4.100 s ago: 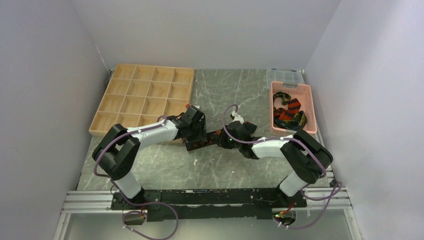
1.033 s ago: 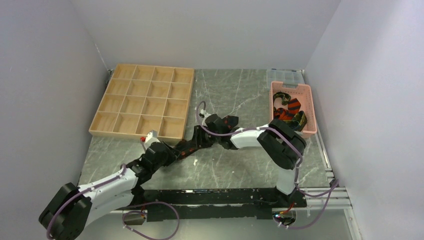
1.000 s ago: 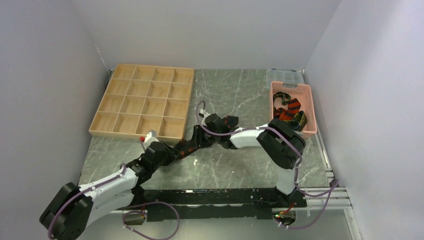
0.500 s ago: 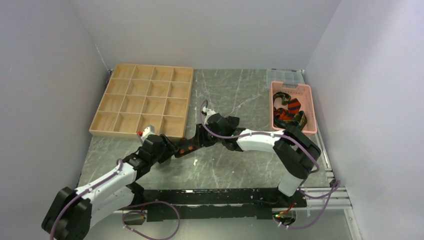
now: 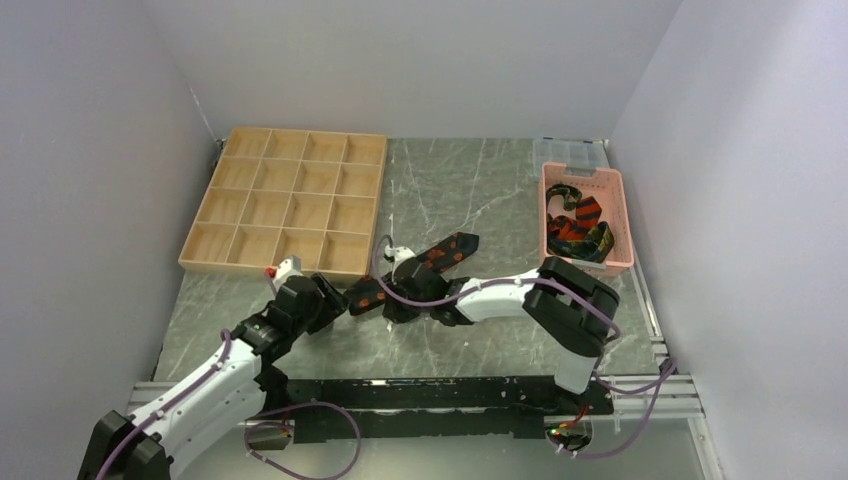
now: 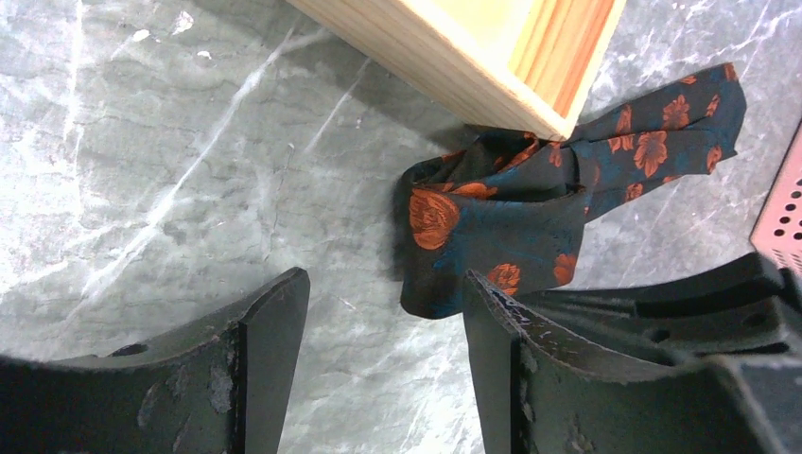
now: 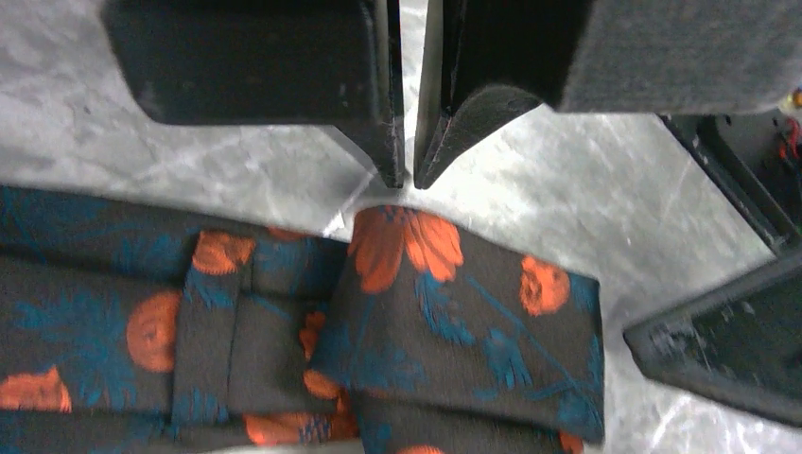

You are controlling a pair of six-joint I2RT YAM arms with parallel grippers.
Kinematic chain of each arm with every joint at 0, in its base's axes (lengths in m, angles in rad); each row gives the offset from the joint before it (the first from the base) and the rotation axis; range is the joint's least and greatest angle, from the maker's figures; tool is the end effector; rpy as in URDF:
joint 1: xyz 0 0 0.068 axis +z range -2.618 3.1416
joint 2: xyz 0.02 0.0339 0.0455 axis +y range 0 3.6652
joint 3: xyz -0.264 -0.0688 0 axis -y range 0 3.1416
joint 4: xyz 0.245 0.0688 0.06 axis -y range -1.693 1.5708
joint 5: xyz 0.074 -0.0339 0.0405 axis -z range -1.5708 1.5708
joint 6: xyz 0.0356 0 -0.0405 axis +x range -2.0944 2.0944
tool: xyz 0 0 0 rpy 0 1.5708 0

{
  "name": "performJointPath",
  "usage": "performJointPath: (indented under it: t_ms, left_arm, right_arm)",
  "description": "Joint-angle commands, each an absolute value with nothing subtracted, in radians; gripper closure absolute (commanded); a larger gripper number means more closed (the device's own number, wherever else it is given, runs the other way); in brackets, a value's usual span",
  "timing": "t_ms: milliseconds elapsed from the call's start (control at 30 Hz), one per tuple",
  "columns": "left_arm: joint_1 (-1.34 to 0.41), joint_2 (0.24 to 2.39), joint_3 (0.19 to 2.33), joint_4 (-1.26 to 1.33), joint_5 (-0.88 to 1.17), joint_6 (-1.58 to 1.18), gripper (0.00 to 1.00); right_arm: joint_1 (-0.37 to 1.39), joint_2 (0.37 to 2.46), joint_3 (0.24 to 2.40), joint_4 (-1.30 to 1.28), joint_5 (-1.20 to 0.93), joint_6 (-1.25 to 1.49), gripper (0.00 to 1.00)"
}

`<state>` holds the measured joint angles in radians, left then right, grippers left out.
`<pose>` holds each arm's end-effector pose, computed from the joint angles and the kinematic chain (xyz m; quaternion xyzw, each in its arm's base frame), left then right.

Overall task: Roll the ties
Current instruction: Roll the tie at the center of the board.

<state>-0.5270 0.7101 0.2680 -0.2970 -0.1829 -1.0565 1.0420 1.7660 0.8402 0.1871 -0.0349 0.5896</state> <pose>0.1307 -0.0686 0.1616 -0.2740 0.8696 -0.2276 0.3421 0.1742 0.3006 0.1390 -0.2120 0.8897 0.3052 0.2653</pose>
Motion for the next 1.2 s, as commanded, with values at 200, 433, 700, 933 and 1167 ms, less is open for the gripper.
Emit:
performJointPath:
  t_ms: [200,433,700,933,1167]
  left_arm:
    - [-0.523,0.698,0.296,-0.369,-0.19,-1.025,0.35]
    - [-0.523,0.623,0.292,-0.42,-0.198,-1.016,0.35]
    - [-0.523,0.623,0.311,-0.432,-0.196,-0.991,0.35]
    - [-0.524,0.663,0.315,-0.265,-0.077,-0.909,0.34]
    - [-0.524,0.81,0.314,-0.157,0.118,-0.852,0.73]
  right_arm:
    - [1.046,1.899,0.97,0.252,0.167,0.627,0.86]
    - [1.033,1.947,1.025,0.263,0.187,0.633,0.86]
    - [1.032,1.891,0.949,0.283,0.121,0.618,0.84]
    - [1.036,1.758,0.798,0.287,0.081,0.608,0.8]
    - [1.023,1.788,0.821,0.3,0.084,0.623,0.82]
